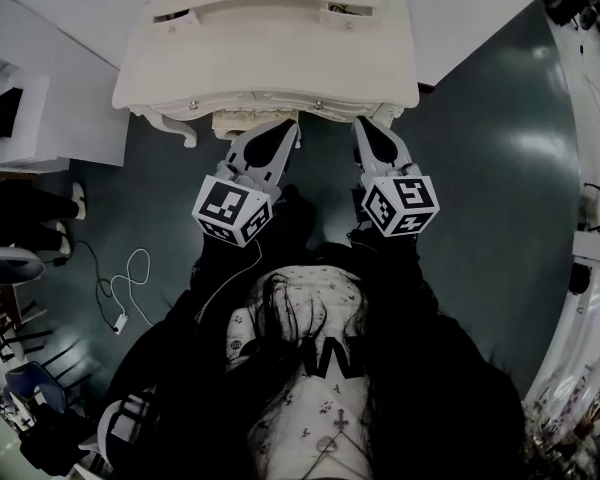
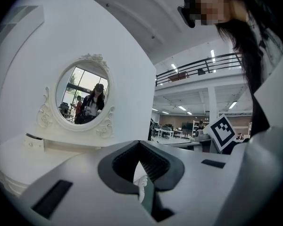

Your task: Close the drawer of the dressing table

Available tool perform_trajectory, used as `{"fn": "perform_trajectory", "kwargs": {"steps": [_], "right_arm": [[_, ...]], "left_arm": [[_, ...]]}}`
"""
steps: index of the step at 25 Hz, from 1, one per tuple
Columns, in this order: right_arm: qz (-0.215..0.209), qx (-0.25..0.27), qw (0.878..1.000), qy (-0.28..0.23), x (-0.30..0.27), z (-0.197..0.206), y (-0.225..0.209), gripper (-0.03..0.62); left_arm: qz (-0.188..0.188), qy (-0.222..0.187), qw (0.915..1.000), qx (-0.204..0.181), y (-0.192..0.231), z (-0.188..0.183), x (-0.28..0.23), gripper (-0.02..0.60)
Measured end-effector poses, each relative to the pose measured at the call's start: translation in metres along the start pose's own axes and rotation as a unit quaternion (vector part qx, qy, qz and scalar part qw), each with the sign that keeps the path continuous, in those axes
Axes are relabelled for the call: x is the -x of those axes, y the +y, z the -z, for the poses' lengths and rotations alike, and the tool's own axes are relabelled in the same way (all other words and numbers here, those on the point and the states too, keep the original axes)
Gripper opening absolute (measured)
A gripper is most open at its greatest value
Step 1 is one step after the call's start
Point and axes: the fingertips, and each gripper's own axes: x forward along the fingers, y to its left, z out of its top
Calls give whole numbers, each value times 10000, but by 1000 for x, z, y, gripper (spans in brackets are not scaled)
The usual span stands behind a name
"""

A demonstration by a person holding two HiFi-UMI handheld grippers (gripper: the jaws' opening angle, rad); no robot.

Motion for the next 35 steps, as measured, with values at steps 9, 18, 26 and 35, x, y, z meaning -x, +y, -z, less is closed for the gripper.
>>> {"fn": "perform_trajectory", "kwargs": {"steps": [9,18,26,35], "right_arm": [[386,68,9991,147,-70,-3,-3,8],[529,28,9981,318,-100,-2,-14,8],[388,17,9988,281,-133,-14,-44,8],[236,117,9985,483,-174,-28,-107,8]], "left_arm": [[314,23,9993,208,80,-6,-32,0],[545,164,9976,384,103,-2,-63,0],[388,132,9988,284,121,-12,-101,0],[96,17,9995,310,142,-24,-166,0]]}}
